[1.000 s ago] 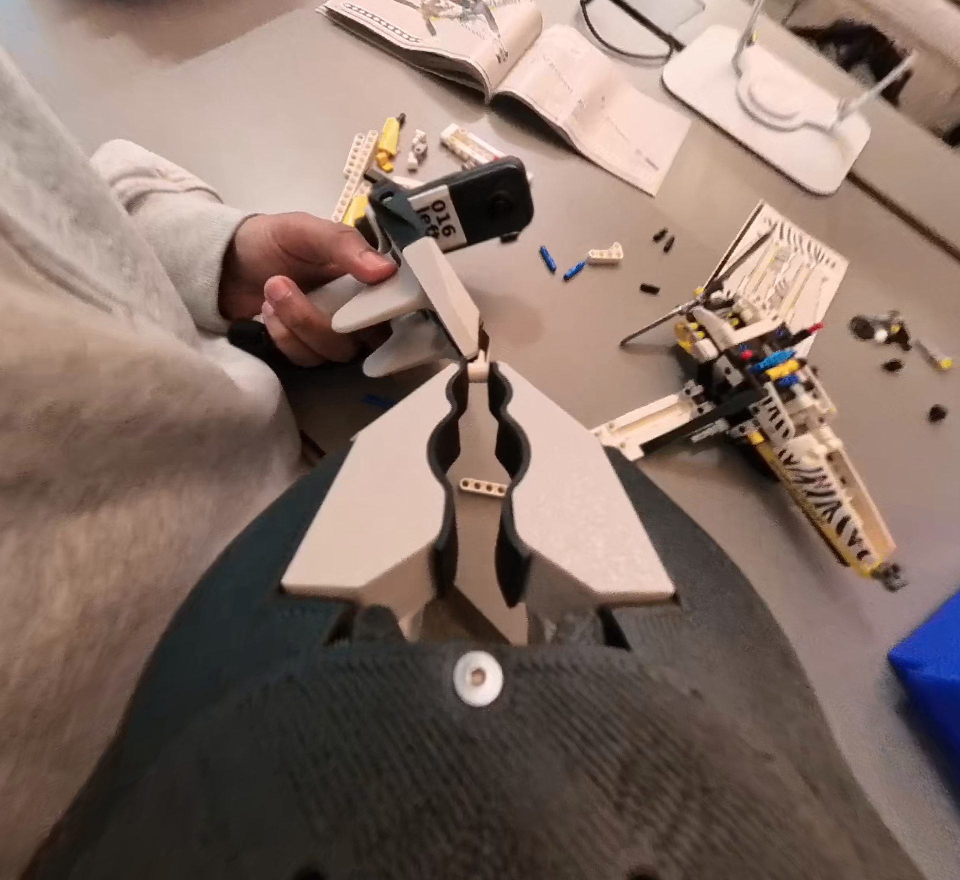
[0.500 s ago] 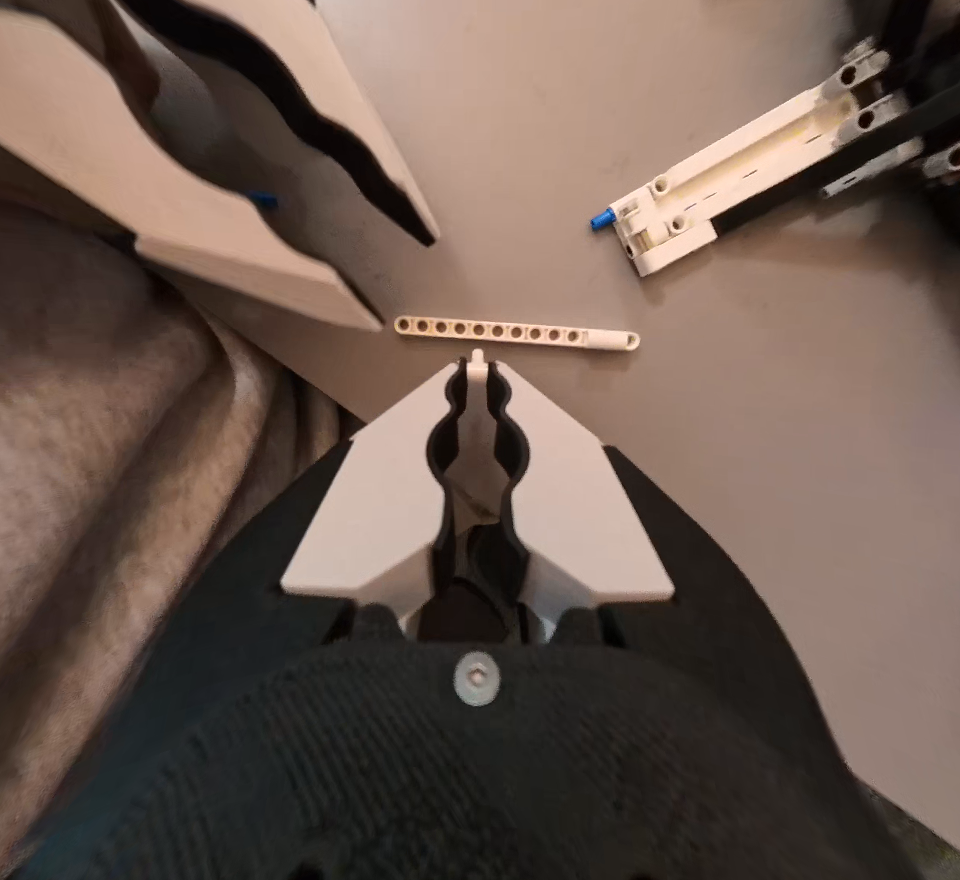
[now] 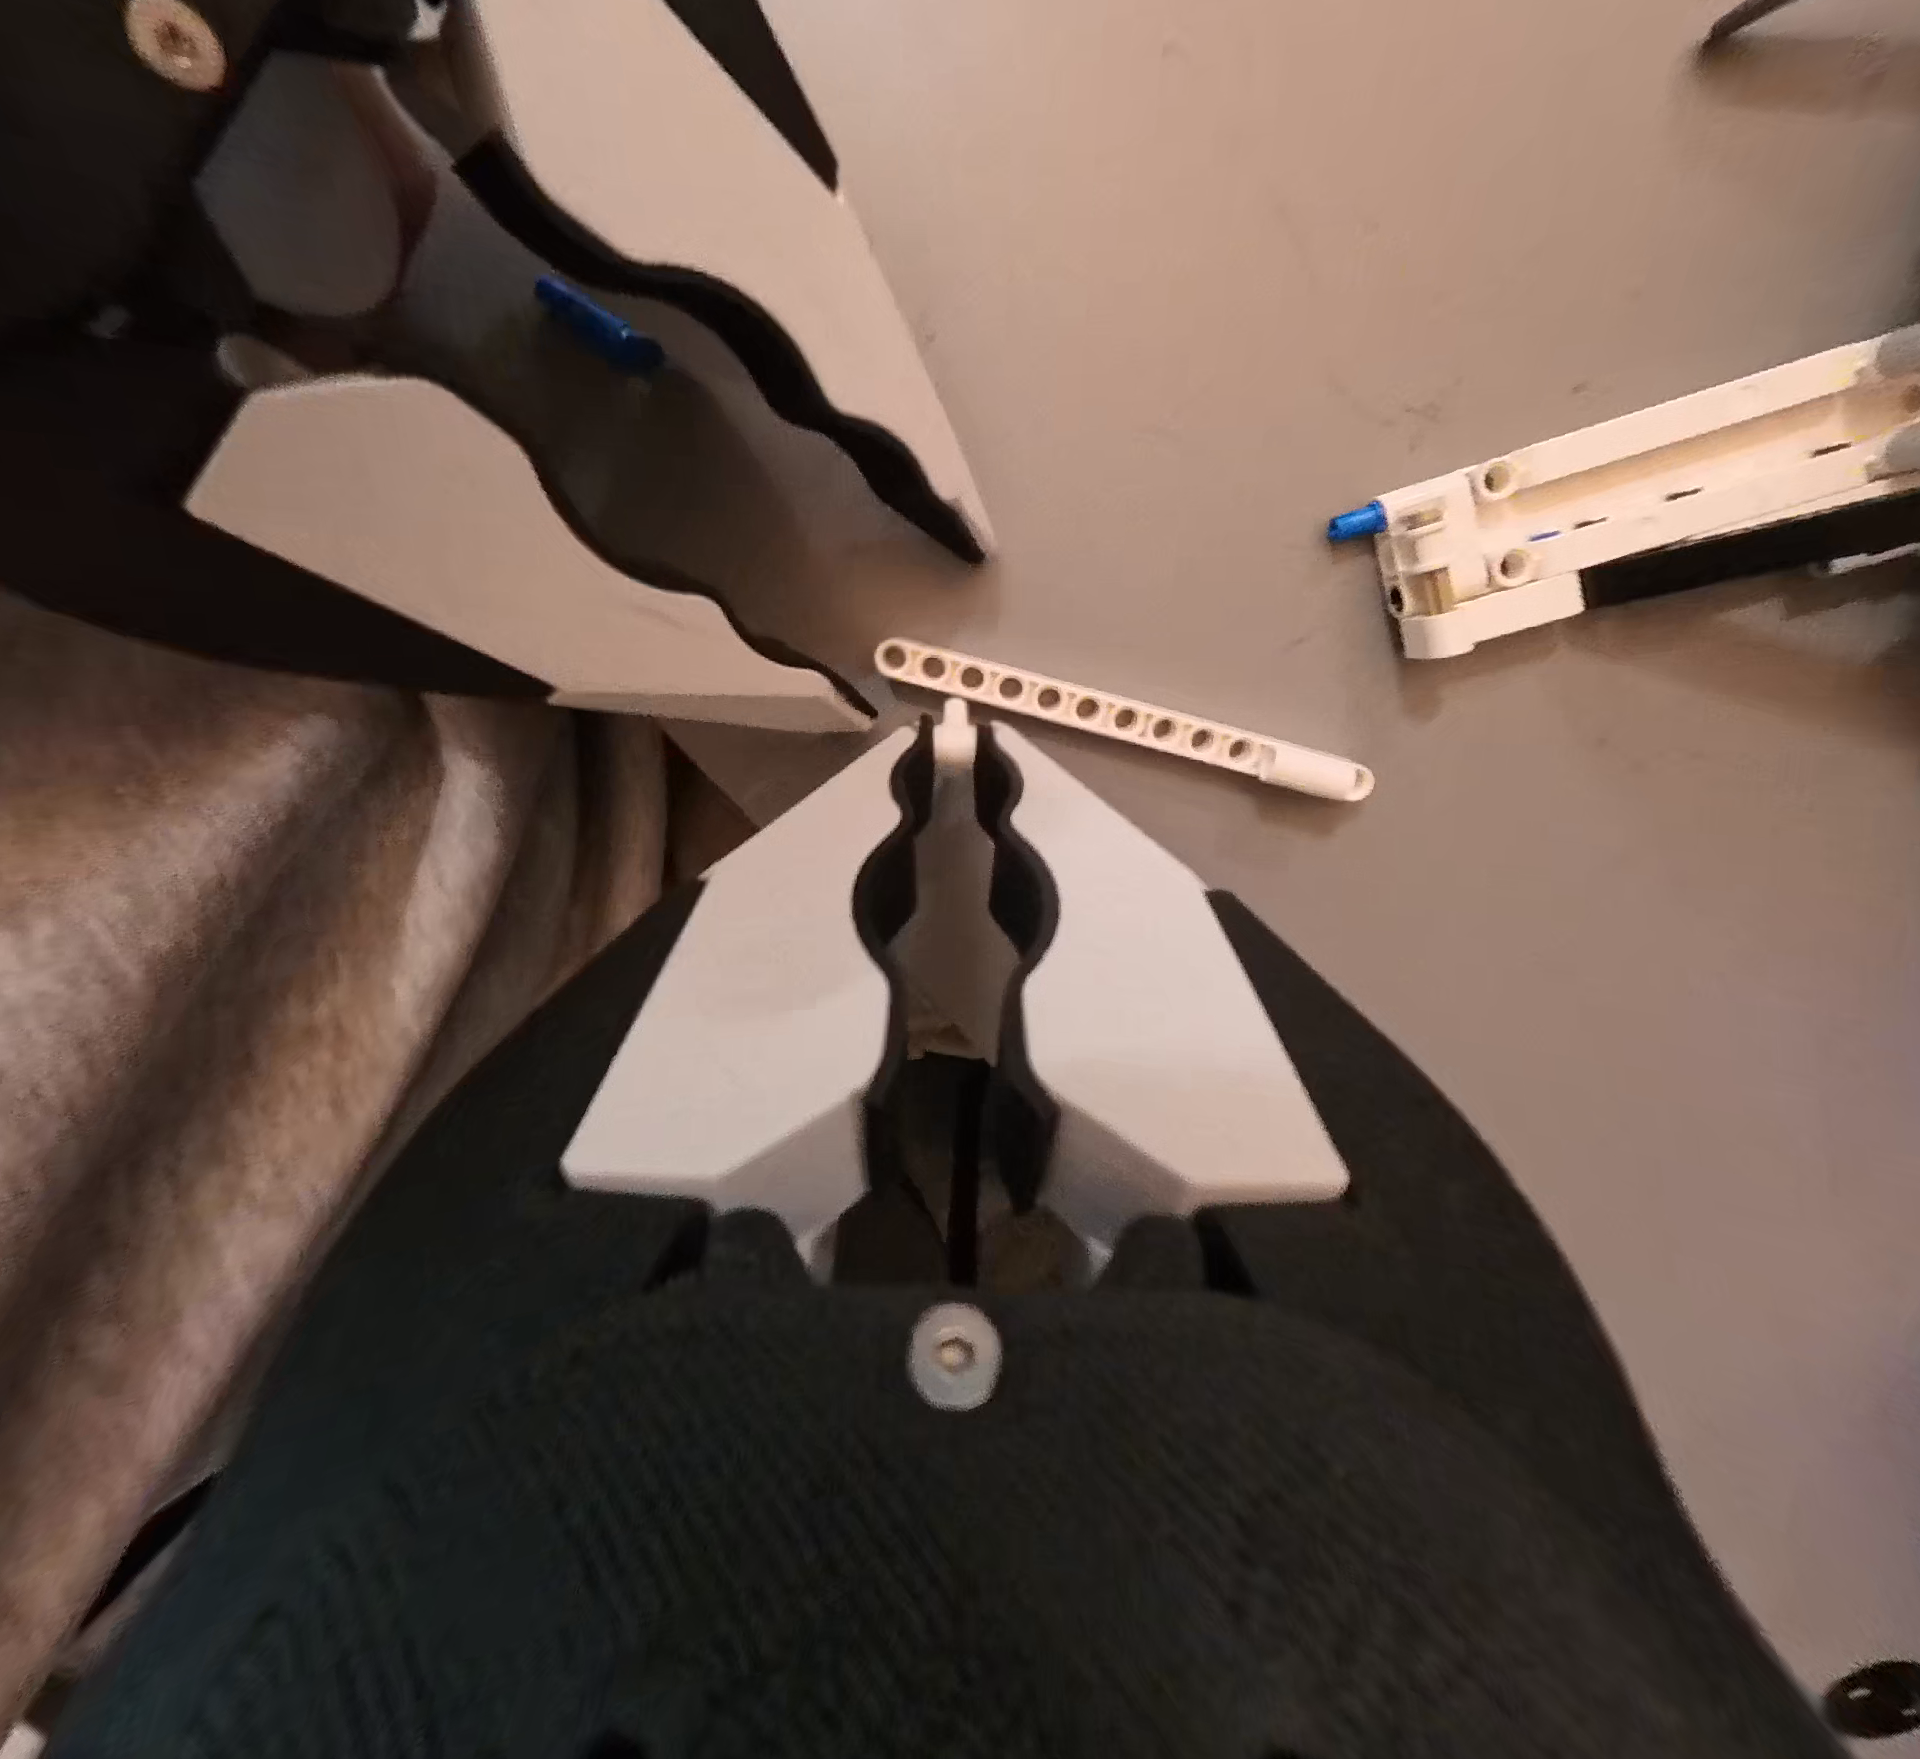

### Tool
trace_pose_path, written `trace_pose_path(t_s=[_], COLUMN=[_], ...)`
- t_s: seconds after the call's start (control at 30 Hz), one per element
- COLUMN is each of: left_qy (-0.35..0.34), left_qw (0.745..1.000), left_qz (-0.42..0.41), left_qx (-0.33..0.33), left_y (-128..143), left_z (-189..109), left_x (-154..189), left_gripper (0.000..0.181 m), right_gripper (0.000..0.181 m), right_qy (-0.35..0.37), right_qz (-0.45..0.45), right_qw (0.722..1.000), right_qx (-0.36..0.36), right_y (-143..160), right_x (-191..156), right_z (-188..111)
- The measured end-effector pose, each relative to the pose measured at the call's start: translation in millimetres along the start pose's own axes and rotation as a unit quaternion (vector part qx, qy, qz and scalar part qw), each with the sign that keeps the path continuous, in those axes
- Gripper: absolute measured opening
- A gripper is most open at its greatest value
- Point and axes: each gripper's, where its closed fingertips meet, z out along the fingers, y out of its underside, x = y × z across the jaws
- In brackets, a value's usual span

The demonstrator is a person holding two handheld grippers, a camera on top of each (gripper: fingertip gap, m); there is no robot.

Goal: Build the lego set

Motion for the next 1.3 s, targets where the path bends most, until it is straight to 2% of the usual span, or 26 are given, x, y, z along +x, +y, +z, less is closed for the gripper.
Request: trace_pose_path(t_s=[0.2, 0.33, 0.5, 0.63, 0.9, 1.3], left_qy=[0.059, 0.07, 0.074, 0.105, 0.114, 0.142], left_qw=[0.996, 0.996, 0.995, 0.99, 0.987, 0.98], left_qz=[-0.065, -0.057, -0.066, -0.098, -0.111, -0.14], left_qx=[0.012, 0.008, -0.002, 0.005, 0.008, 0.011], left_y=[-3.0, -3.0, -1.4, -3.5, -4.1, -5.1], left_z=[-2.2, 0.2, 3.0, 1.4, 0.7, -0.7], left_x=[-0.3, 6.4, 5.8, 5.6, 4.7, 4.5], left_gripper=[0.025, 0.025, 0.01, 0.008, 0.006, 0.004], right_gripper=[0.006, 0.006, 0.006, 0.006, 0.006, 0.006], right_qy=[0.009, 0.007, 0.0, -0.004, -0.006, -0.016], right_qz=[-0.029, -0.042, -0.058, -0.066, -0.081, -0.046], right_qw=[0.999, 0.999, 0.997, 0.996, 0.99, 0.986], right_qx=[-0.013, -0.031, -0.048, -0.062, -0.116, -0.157], right_y=[-4.3, -6.4, -7.7, -9.2, -6.9, -4.0], right_x=[3.9, 4.6, 2.2, 2.5, 1.5, 0.8], right_z=[1.5, 2.0, 3.6, 3.6, 2.9, 2.6])
